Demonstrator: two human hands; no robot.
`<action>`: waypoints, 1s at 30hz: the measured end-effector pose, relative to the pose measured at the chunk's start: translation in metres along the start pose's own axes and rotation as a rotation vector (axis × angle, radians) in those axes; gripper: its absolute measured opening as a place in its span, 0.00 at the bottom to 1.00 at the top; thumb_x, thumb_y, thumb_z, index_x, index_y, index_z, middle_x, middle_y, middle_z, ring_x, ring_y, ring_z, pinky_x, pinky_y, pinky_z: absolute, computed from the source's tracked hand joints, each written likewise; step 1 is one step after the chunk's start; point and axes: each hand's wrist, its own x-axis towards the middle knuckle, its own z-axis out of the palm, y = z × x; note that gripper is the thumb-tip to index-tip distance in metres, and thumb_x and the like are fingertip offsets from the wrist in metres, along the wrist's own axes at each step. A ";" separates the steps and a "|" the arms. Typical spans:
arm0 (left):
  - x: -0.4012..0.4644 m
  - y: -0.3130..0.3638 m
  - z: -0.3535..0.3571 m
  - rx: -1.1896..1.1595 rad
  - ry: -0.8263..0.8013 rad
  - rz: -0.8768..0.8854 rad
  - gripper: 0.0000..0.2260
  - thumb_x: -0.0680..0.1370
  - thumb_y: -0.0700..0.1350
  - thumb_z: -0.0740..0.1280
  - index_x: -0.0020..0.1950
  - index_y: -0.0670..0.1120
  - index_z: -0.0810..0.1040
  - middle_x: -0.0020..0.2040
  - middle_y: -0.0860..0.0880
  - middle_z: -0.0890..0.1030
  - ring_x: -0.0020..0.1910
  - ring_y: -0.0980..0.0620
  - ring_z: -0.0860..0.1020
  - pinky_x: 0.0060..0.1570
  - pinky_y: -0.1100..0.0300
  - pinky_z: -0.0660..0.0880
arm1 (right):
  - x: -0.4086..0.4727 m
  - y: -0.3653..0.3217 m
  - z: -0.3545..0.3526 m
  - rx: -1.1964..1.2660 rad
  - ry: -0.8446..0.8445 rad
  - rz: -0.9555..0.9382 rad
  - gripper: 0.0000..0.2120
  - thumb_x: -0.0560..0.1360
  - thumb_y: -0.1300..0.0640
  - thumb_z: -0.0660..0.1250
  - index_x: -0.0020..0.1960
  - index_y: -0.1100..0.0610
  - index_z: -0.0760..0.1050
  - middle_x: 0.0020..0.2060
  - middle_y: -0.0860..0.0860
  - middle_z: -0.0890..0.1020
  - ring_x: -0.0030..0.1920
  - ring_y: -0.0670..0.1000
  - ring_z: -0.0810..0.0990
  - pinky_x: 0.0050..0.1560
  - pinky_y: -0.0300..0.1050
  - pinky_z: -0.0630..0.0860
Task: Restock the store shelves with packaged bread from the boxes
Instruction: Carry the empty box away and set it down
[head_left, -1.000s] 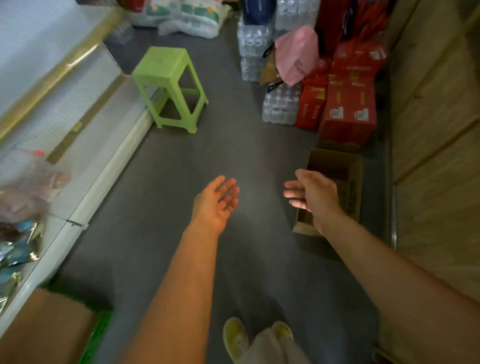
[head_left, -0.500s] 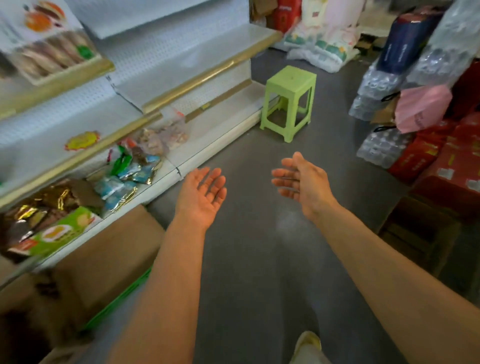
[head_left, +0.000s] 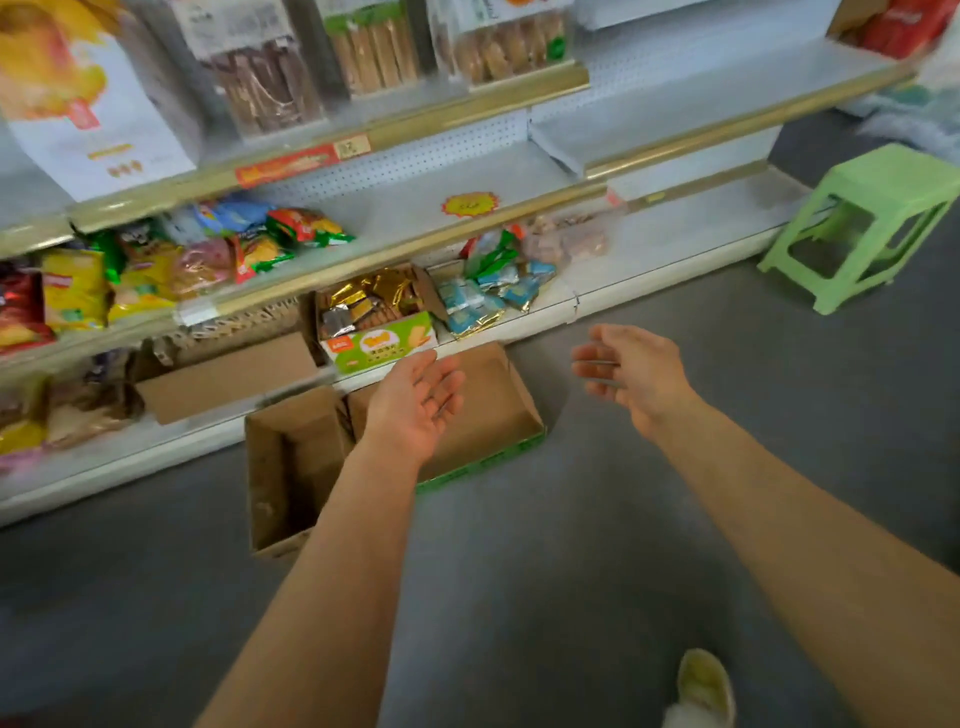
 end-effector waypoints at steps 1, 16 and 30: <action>0.002 0.008 -0.021 -0.004 0.023 0.000 0.13 0.84 0.47 0.59 0.65 0.45 0.75 0.53 0.48 0.83 0.47 0.51 0.81 0.47 0.57 0.75 | -0.002 0.006 0.022 -0.023 -0.027 0.018 0.06 0.80 0.58 0.62 0.46 0.56 0.76 0.39 0.55 0.83 0.36 0.52 0.80 0.38 0.44 0.74; 0.103 0.096 -0.240 -0.253 0.358 -0.067 0.13 0.83 0.44 0.61 0.66 0.42 0.75 0.52 0.45 0.83 0.49 0.48 0.81 0.47 0.54 0.76 | 0.074 0.093 0.291 -0.316 -0.302 0.195 0.07 0.80 0.58 0.64 0.55 0.57 0.78 0.46 0.56 0.85 0.46 0.54 0.84 0.54 0.51 0.79; 0.312 0.160 -0.383 -0.137 0.421 -0.229 0.14 0.84 0.45 0.61 0.68 0.46 0.75 0.54 0.46 0.82 0.51 0.48 0.80 0.49 0.54 0.76 | 0.211 0.202 0.490 -0.460 -0.289 0.358 0.08 0.82 0.58 0.60 0.54 0.55 0.77 0.44 0.54 0.84 0.40 0.51 0.83 0.38 0.44 0.77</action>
